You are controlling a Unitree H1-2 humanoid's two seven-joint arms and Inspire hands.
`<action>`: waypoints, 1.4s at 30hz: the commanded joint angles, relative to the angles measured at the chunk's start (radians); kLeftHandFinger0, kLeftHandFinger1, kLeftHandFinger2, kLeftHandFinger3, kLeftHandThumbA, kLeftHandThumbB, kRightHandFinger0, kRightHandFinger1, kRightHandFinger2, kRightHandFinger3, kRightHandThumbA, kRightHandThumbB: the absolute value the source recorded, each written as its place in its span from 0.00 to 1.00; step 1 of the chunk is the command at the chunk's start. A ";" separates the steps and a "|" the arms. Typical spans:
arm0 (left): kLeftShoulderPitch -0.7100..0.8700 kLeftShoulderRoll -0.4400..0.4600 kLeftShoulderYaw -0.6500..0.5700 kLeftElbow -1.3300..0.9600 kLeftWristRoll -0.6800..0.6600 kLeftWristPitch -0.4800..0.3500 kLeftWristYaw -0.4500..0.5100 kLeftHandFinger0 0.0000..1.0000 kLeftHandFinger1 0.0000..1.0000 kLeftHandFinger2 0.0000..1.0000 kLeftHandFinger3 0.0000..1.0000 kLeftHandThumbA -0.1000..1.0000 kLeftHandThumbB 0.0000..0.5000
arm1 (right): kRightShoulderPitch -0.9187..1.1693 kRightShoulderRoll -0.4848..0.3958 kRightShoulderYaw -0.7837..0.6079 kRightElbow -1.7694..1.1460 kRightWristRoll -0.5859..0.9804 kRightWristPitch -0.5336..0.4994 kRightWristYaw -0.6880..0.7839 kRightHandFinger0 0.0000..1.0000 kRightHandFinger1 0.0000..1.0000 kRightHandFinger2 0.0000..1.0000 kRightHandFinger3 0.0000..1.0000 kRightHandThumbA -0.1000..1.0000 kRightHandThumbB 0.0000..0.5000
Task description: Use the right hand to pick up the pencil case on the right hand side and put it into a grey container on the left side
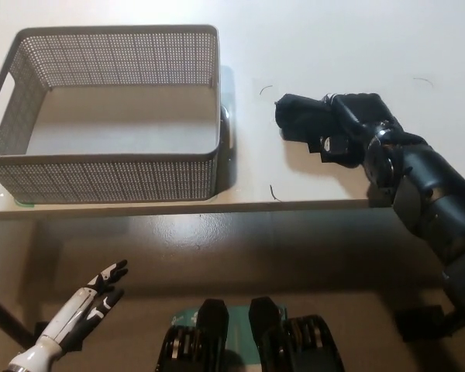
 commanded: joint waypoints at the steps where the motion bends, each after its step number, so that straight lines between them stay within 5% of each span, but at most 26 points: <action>1: -0.020 0.025 0.010 -0.003 0.000 -0.056 -0.001 1.00 1.00 1.00 1.00 1.00 0.59 | -0.019 -0.025 -0.024 -0.022 0.029 -0.106 -0.178 0.00 0.03 0.42 0.27 0.00 0.26; 3: -0.018 0.022 0.010 -0.002 -0.002 -0.056 0.000 1.00 1.00 1.00 1.00 1.00 0.61 | -0.021 -0.030 -0.032 -0.033 0.035 -0.124 -0.190 0.00 0.04 0.54 0.28 0.00 0.21; 5: -0.018 0.022 0.012 0.000 -0.008 -0.056 -0.002 1.00 1.00 1.00 1.00 1.00 0.61 | -0.025 -0.038 -0.046 -0.047 0.044 -0.164 -0.219 0.00 0.15 0.74 0.54 0.00 0.24; 7: -0.018 0.024 0.012 0.002 -0.011 -0.055 -0.005 1.00 1.00 1.00 1.00 1.00 0.59 | -0.037 -0.049 -0.052 -0.064 0.038 -0.180 -0.247 0.00 0.20 0.70 0.60 0.00 0.31; 9: -0.016 0.027 0.012 0.001 -0.011 -0.059 -0.008 1.00 1.00 1.00 1.00 1.00 0.59 | -0.052 -0.059 -0.063 -0.077 0.040 -0.185 -0.243 0.00 0.16 0.60 0.50 0.00 0.29; 11: -0.014 0.028 0.012 -0.004 -0.009 -0.049 -0.008 1.00 1.00 1.00 1.00 1.00 0.62 | -0.067 -0.072 -0.073 -0.093 0.042 -0.193 -0.239 0.00 0.17 0.66 0.56 0.00 0.29; 12: -0.013 0.027 0.012 -0.001 -0.010 -0.053 -0.007 1.00 1.00 1.00 1.00 1.00 0.63 | -0.079 -0.082 -0.081 -0.109 0.041 -0.203 -0.241 0.00 0.24 0.79 0.76 0.00 0.28; 14: -0.011 0.025 0.015 0.004 -0.019 -0.060 -0.009 1.00 1.00 1.00 1.00 1.00 0.62 | -0.092 -0.088 -0.088 -0.124 0.041 -0.212 -0.241 0.00 0.34 0.86 0.85 0.00 0.30; 16: -0.008 0.024 0.016 0.010 -0.010 -0.071 0.001 1.00 1.00 1.00 1.00 1.00 0.62 | -0.118 -0.099 -0.091 -0.155 0.035 -0.205 -0.233 0.00 0.28 0.67 0.65 0.00 0.33; 18: -0.005 0.022 0.015 0.015 -0.005 -0.077 0.005 1.00 1.00 1.00 1.00 1.00 0.61 | -0.132 -0.103 -0.098 -0.175 0.038 -0.217 -0.237 0.00 0.20 0.60 0.58 0.00 0.34; 19: -0.005 0.022 0.014 0.018 0.002 -0.079 0.008 1.00 1.00 1.00 1.00 1.00 0.59 | -0.146 -0.107 -0.109 -0.208 0.045 -0.202 -0.210 0.01 0.24 0.68 0.72 0.00 0.32; 21: -0.001 0.022 0.013 0.011 0.006 -0.065 0.005 1.00 1.00 1.00 1.00 1.00 0.61 | -0.156 -0.112 -0.121 -0.253 0.050 -0.188 -0.188 0.00 0.04 0.29 0.52 0.00 0.32; 22: 0.001 0.022 0.013 0.005 0.003 -0.050 0.001 1.00 1.00 1.00 1.00 1.00 0.61 | -0.160 -0.115 -0.126 -0.268 0.051 -0.185 -0.182 0.00 0.00 0.22 0.45 0.00 0.34; 23: 0.003 0.022 0.012 0.004 0.007 -0.049 0.003 1.00 1.00 1.00 1.00 1.00 0.61 | -0.161 -0.121 -0.137 -0.318 0.056 -0.179 -0.169 0.00 0.00 0.21 0.27 0.00 0.37; 25: 0.007 0.026 0.012 0.000 0.016 -0.051 0.006 1.00 1.00 1.00 1.00 1.00 0.60 | -0.172 -0.122 -0.150 -0.370 0.059 -0.157 -0.150 0.00 0.08 0.50 0.29 0.00 0.38; 27: 0.007 0.027 0.011 0.010 0.014 -0.059 0.004 1.00 1.00 1.00 1.00 1.00 0.62 | -0.174 -0.119 -0.166 -0.412 0.067 -0.154 -0.138 0.00 0.24 0.78 0.55 0.00 0.32; 31: 0.017 0.028 0.011 -0.003 0.020 -0.040 0.003 1.00 1.00 1.00 1.00 1.00 0.68 | -0.191 -0.087 -0.190 -0.475 0.074 -0.159 -0.137 0.00 0.43 0.82 0.95 0.00 0.25; 37: 0.018 0.022 0.005 0.009 0.012 -0.055 -0.003 1.00 1.00 1.00 1.00 1.00 0.67 | -0.234 -0.004 -0.186 -0.549 0.067 -0.118 -0.090 0.00 0.49 0.81 0.99 0.00 0.27; 42: 0.021 0.018 -0.003 0.020 0.013 -0.059 -0.008 1.00 1.00 1.00 1.00 1.00 0.65 | -0.269 0.084 -0.182 -0.565 0.061 -0.071 -0.065 0.00 0.42 0.80 0.96 0.00 0.32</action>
